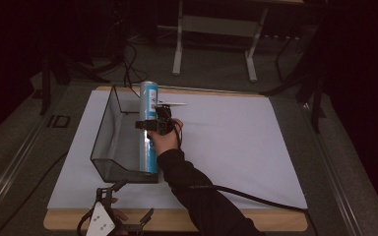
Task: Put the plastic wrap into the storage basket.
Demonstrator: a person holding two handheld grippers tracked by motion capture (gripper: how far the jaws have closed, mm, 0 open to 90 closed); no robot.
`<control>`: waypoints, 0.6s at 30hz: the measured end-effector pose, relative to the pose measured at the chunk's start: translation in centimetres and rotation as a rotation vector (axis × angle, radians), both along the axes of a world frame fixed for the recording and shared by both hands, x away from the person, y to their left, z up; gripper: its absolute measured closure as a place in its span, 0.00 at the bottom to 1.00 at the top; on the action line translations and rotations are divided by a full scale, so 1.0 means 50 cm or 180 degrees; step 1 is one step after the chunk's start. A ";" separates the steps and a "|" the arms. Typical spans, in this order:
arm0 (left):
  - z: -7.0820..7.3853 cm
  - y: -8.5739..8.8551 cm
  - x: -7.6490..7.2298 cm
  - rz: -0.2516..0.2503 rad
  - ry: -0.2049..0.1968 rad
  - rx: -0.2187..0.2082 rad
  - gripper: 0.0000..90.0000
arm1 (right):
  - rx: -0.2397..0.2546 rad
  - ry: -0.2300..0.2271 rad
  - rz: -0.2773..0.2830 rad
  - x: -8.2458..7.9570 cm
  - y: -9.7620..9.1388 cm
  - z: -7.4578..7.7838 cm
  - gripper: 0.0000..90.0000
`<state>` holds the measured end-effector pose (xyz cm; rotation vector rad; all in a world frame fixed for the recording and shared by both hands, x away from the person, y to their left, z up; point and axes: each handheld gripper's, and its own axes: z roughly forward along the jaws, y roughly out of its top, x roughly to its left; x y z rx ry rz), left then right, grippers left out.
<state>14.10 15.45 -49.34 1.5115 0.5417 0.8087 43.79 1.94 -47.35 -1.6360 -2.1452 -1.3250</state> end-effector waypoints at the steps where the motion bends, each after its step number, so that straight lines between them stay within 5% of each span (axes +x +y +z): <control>1: 0.000 0.000 0.001 0.0001 0.0002 0.0000 0.00 | 0.0005 0.0026 -0.0004 0.001 -0.001 0.000 0.35; 10: 0.000 -0.002 0.001 -0.0005 0.0002 0.0009 0.00 | -0.0127 0.0025 -0.0041 0.002 0.005 -0.005 0.34; 18: -0.001 -0.004 0.002 0.0002 -0.0002 0.0062 0.00 | -0.0628 -0.0118 0.0043 -0.001 0.023 -0.020 0.28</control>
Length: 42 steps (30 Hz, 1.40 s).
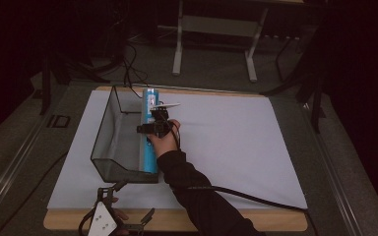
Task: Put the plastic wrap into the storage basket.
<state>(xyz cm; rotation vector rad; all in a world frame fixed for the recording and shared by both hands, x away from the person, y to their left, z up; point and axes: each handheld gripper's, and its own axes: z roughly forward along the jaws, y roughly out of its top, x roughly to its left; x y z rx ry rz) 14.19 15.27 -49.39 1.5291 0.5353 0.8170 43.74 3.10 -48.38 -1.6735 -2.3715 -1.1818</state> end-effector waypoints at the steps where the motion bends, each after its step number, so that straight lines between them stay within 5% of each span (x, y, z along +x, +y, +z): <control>1: 0.000 0.000 0.000 0.0005 0.0001 -0.0001 0.00 | -0.0061 -0.0042 0.0000 -0.003 0.005 0.002 0.28; 13: 0.000 0.000 0.000 0.0002 -0.0001 -0.0005 0.00 | -0.0500 -0.0225 0.0230 -0.011 0.016 0.017 0.22; 15: 0.000 0.000 0.000 -0.0002 -0.0001 -0.0008 0.00 | -0.0607 -0.0454 0.0242 -0.019 0.012 0.031 0.19; 26: -0.002 -0.005 0.002 0.0012 0.0022 0.0038 0.00 | -0.0480 -0.0615 0.0459 -0.031 -0.028 0.100 0.15; 42: -0.006 -0.009 0.007 0.0094 0.0057 0.0080 0.00 | -0.0498 -0.0881 0.0576 -0.049 -0.140 0.145 0.15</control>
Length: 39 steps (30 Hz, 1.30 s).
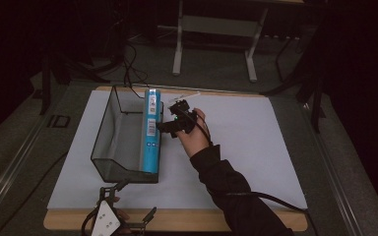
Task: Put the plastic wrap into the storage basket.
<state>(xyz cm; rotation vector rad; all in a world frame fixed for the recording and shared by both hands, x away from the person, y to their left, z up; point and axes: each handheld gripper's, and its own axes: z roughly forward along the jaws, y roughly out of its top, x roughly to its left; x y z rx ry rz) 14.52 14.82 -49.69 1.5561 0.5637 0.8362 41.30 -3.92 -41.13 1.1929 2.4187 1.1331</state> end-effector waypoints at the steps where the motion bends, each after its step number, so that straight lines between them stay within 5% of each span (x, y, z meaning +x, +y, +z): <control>1: 0.000 0.001 0.001 -0.0012 0.0012 -0.0020 0.00 | 0.0010 -0.0052 -0.0006 -0.001 -0.025 0.008 0.16; 17: -0.001 -0.001 0.002 -0.0025 0.0015 0.0007 0.00 | -0.0064 -0.0284 -0.0172 -0.005 -0.201 0.029 0.16; 24: -0.002 -0.003 0.002 -0.0030 0.0029 0.0010 0.00 | -0.0034 -0.0539 -0.0247 -0.032 -0.287 0.033 0.17; 39: -0.004 -0.009 0.005 -0.0042 0.0052 0.0049 0.00 | 0.0001 -0.0529 -0.0345 -0.093 -0.418 0.018 0.17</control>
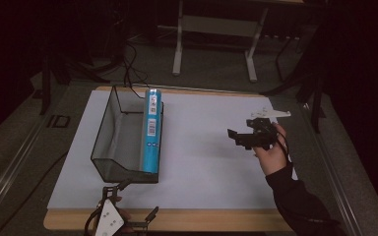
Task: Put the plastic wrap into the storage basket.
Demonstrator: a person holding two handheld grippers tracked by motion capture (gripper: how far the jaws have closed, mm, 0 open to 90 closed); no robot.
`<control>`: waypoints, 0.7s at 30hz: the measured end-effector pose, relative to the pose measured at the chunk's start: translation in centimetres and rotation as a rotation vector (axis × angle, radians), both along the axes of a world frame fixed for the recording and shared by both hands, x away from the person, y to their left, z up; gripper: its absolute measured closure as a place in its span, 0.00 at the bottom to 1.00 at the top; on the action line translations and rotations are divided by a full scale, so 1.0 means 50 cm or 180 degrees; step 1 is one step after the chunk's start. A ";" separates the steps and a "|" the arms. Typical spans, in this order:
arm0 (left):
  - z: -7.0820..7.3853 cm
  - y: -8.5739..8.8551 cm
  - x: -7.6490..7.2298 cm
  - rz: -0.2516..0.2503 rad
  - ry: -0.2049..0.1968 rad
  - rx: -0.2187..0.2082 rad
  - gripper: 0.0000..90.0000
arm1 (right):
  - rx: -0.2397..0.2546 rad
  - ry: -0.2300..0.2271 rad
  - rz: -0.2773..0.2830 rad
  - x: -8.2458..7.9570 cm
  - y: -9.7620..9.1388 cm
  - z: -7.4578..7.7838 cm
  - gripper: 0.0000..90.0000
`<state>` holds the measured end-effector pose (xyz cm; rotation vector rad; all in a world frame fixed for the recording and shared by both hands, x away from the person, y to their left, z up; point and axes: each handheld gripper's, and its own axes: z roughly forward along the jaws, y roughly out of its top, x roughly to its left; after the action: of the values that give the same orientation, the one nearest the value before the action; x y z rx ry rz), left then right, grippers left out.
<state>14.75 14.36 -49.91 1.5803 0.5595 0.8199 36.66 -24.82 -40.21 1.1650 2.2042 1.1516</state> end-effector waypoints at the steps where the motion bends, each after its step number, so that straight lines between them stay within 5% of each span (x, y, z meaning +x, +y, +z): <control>1: 0.000 0.000 0.000 0.0002 -0.0001 0.0001 0.00 | 0.0005 0.0001 0.0011 -0.008 -0.005 -0.002 0.17; 6: 0.000 0.000 0.000 0.0000 0.0005 -0.0007 0.00 | 0.0098 0.0043 0.0052 -0.047 -0.029 -0.024 0.17; 21: 0.000 -0.002 -0.001 -0.0011 -0.0001 0.0011 0.00 | 0.0058 0.0170 0.0138 -0.120 -0.055 -0.106 0.17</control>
<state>14.71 14.28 -49.92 1.5837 0.5552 0.8189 30.66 -27.56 -45.52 1.1737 2.2737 1.1732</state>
